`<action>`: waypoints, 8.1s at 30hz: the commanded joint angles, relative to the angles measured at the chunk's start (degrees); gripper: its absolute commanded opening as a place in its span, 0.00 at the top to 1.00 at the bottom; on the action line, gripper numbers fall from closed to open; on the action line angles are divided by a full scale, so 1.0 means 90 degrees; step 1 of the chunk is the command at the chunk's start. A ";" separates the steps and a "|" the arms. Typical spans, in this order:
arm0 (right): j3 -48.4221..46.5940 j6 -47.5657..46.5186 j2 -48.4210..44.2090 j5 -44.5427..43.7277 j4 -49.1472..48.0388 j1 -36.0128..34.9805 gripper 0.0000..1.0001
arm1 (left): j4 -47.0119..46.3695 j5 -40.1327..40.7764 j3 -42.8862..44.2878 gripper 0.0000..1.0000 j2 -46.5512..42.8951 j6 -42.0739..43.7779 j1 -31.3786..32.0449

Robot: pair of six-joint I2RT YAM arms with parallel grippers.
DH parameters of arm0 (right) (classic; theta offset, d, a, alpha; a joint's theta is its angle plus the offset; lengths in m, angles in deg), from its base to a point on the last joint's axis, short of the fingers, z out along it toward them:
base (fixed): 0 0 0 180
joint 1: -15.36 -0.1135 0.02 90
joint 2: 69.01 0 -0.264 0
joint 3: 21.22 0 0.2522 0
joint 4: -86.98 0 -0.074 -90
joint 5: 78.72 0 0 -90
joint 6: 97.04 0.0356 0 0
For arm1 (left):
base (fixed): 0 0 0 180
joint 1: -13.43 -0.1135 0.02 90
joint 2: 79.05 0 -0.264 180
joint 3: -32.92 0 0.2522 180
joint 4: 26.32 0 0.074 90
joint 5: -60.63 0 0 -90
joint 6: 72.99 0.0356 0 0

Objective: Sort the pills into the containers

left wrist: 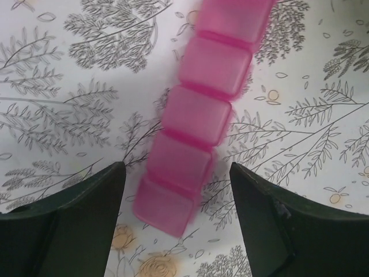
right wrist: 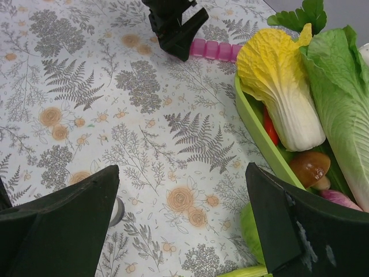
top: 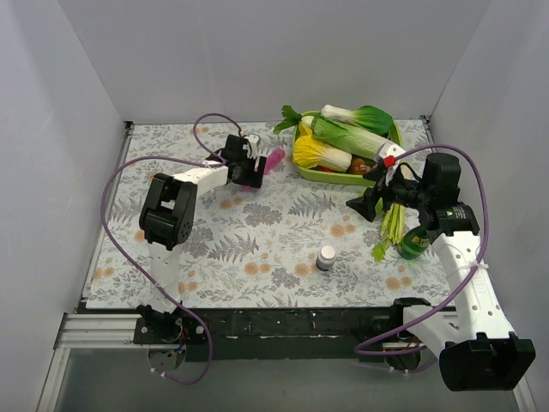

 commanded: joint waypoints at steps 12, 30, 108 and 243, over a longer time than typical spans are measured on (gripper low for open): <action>0.0066 -0.0021 -0.0071 0.0219 -0.0180 0.0033 0.02 | 0.0369 0.0709 0.0327 0.31 0.0104 0.0943 0.0519; 0.0085 -0.0148 -0.0120 0.0365 -0.0044 0.0043 0.02 | 0.1120 0.0144 0.0494 0.86 -0.0099 0.0553 0.0509; -0.3576 -0.5743 0.6128 -0.0348 0.3978 -0.4088 0.86 | -0.1351 -0.4609 -0.6099 0.02 -0.9300 0.1643 -0.0312; -0.1117 -0.6155 0.4968 -0.0493 0.0632 -0.3267 0.09 | -0.1633 -0.1781 -0.5855 0.80 -0.4349 0.3199 0.1935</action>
